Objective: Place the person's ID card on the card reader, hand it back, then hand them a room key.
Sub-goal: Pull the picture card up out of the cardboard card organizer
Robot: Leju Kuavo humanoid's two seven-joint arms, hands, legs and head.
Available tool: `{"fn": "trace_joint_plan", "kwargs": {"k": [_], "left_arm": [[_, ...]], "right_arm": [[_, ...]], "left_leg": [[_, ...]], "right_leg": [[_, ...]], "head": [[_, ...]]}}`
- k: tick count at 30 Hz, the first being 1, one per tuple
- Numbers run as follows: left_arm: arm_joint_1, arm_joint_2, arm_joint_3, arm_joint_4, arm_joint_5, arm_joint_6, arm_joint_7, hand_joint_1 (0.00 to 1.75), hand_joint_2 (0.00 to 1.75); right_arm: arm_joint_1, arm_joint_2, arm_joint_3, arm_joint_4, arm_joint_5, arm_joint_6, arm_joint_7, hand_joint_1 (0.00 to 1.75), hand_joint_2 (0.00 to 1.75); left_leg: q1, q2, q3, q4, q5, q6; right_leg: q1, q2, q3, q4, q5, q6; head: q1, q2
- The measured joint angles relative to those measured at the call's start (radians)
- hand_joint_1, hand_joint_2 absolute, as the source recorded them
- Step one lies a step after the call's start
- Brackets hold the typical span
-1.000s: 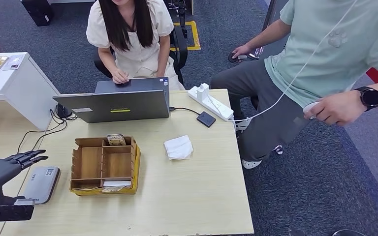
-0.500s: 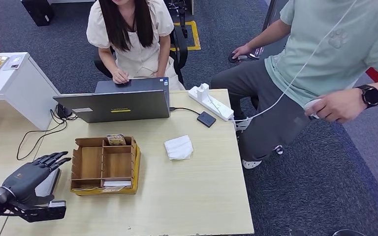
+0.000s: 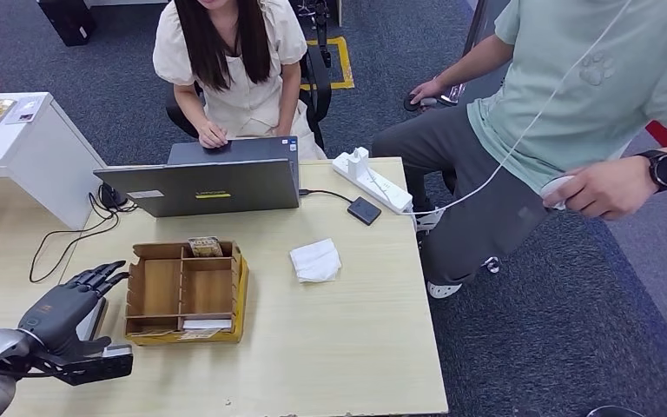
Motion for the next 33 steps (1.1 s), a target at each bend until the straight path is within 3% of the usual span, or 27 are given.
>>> {"fn": "trace_joint_plan", "kwargs": {"k": [14,33], "left_arm": [[-0.001,-0.062,0.05,0.0,-0.041,0.033,0.017,0.0,1.75],[-0.032,-0.085,0.112,-0.001,-0.073,0.054,0.022,0.0,1.75]], "right_arm": [[0.012,0.01,-0.024,-0.023,0.011,0.014,0.0,0.0,1.75],[0.017,0.023,-0.053,-0.046,0.035,0.027,0.0,0.0,1.75]], "left_leg": [[0.0,0.0,0.0,0.0,0.0,0.0],[0.0,0.0,0.0,0.0,0.0,0.0]], "right_leg": [[0.0,0.0,0.0,0.0,0.0,0.0],[0.0,0.0,0.0,0.0,0.0,0.0]], "head": [[0.0,0.0],[0.0,0.0]]}}
